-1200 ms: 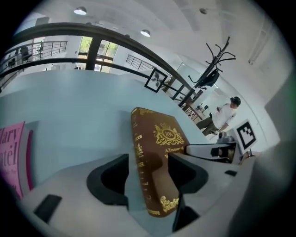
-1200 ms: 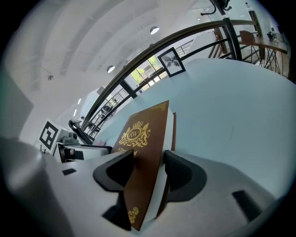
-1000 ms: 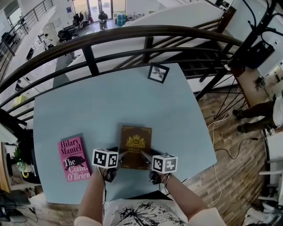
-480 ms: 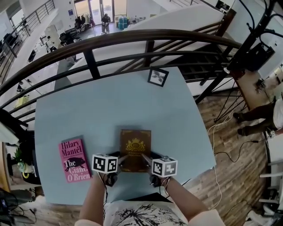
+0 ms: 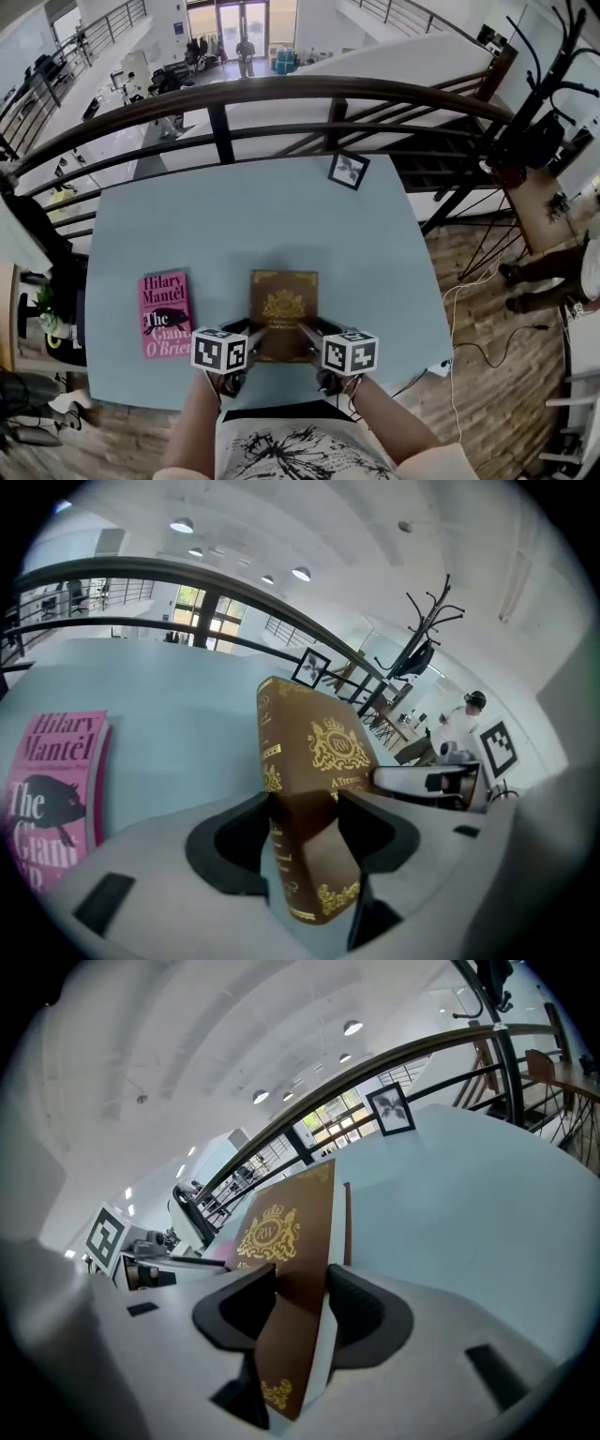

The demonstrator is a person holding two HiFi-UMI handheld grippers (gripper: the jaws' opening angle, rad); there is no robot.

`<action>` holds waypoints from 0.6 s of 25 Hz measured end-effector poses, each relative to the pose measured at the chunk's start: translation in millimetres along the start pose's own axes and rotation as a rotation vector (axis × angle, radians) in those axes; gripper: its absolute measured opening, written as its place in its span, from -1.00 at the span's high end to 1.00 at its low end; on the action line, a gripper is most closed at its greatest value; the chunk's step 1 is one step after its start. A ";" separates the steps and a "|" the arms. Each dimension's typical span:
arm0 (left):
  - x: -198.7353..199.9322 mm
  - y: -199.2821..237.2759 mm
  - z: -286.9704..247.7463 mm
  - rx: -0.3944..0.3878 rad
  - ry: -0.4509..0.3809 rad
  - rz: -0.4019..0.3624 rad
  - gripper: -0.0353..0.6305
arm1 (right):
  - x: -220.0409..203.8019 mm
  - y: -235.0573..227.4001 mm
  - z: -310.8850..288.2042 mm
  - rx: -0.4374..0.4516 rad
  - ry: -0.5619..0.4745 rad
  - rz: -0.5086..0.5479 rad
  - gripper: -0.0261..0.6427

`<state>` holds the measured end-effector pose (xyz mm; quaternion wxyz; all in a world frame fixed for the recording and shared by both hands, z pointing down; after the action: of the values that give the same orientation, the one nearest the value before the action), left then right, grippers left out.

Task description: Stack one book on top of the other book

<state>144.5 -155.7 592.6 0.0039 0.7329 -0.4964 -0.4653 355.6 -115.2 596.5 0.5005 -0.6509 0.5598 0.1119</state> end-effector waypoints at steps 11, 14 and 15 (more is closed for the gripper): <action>2.7 27.7 82.6 0.092 -0.126 0.019 0.21 | 6.6 77.2 -21.1 0.129 0.011 0.088 0.42; 4.9 46.8 103.9 0.106 -0.129 0.023 0.21 | 4.5 102.3 -35.1 0.150 0.023 0.104 0.44; 6.2 54.1 111.6 0.113 -0.134 0.025 0.21 | 3.3 111.2 -40.9 0.154 0.024 0.104 0.44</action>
<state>29.3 -136.7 550.4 -0.0651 0.6930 -0.5300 -0.4843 246.2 -134.8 555.0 0.5359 -0.5819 0.6056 0.0866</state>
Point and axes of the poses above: the fingertips, and each gripper's own axes: z backward along the fingers, y to its left, x out of its top, the point moved 9 cm from there along z, backward along the fingers, and after that the axes turned 12 degrees about -y, right-handed, at the moved point
